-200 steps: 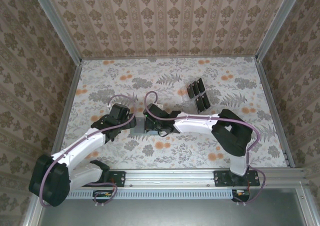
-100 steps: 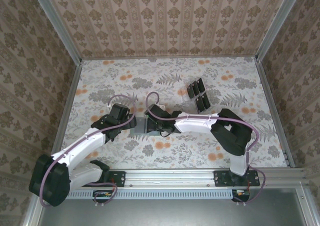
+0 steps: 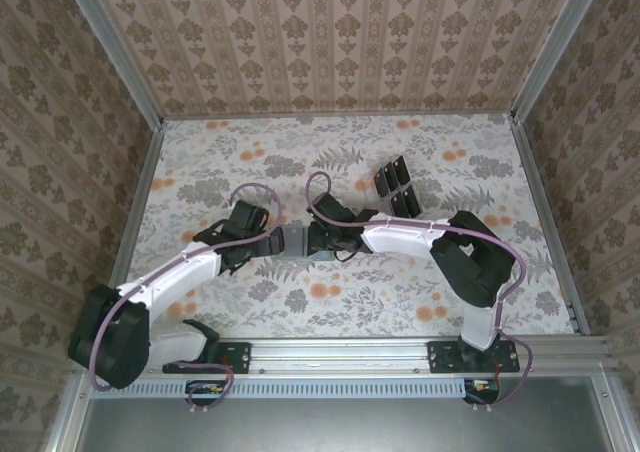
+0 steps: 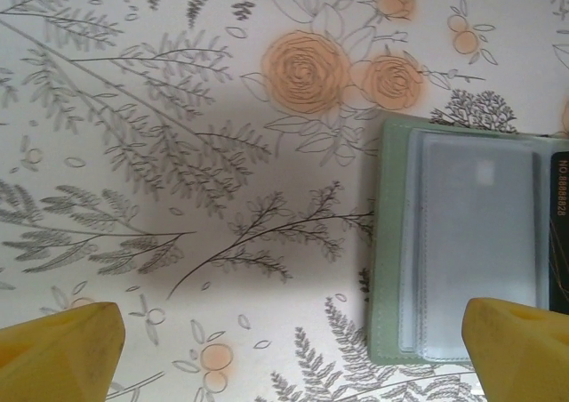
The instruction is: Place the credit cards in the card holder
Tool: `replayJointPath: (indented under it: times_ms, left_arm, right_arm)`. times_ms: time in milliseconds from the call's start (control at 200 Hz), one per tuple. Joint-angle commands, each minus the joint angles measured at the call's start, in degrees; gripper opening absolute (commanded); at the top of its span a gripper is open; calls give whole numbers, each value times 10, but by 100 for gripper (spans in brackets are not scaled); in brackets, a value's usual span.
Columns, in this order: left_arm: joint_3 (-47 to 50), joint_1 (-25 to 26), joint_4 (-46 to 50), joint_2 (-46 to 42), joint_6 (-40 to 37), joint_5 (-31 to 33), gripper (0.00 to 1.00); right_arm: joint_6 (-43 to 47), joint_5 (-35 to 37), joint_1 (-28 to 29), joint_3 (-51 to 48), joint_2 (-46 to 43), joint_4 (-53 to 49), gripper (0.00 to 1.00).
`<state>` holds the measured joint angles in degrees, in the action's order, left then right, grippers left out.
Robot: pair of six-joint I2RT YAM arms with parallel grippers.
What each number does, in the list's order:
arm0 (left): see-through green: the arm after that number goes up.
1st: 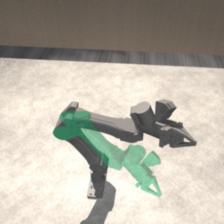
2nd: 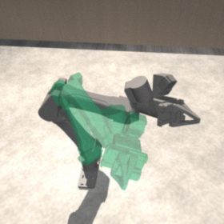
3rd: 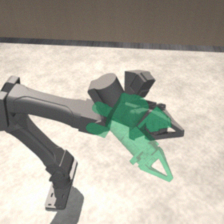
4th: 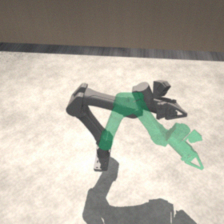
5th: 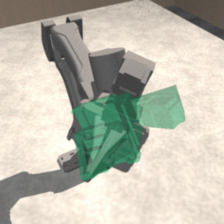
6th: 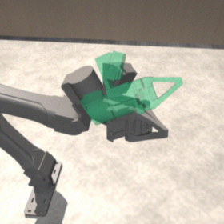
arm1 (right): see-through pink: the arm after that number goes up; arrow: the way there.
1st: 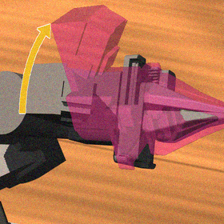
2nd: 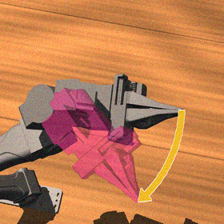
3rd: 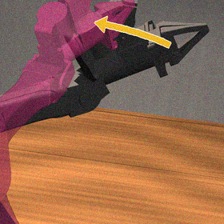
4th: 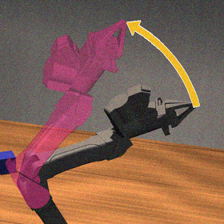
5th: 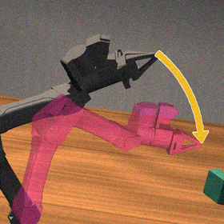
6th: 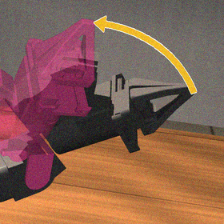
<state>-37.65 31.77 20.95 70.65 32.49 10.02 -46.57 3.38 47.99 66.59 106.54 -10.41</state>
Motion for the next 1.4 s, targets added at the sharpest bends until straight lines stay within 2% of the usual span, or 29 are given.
replayJointPath:
  times_ms: [0, 200, 520, 795, 1065, 1395]
  left_arm:
    - [-30, 9, -5, 31, -27, -23, 100]
    - [-68, 26, -6, 100, -46, -14, 100]
    - [-68, 40, -16, 149, -55, 8, 100]
    - [-53, 38, 3, 155, -32, 50, 100]
    - [-41, 36, 12, 149, -22, 56, 100]
    - [-35, 31, 24, 147, -12, 74, 100]
  right_arm:
    - [22, -15, -3, -20, -4, -26, 0]
    - [20, -26, -10, -34, -4, -9, 0]
    - [11, -32, -13, -49, -1, 9, 0]
    - [1, -39, -17, -61, -3, 25, 0]
    - [-10, -49, -23, -71, -7, 42, 0]
    - [-28, -95, -33, -97, -59, 123, 0]
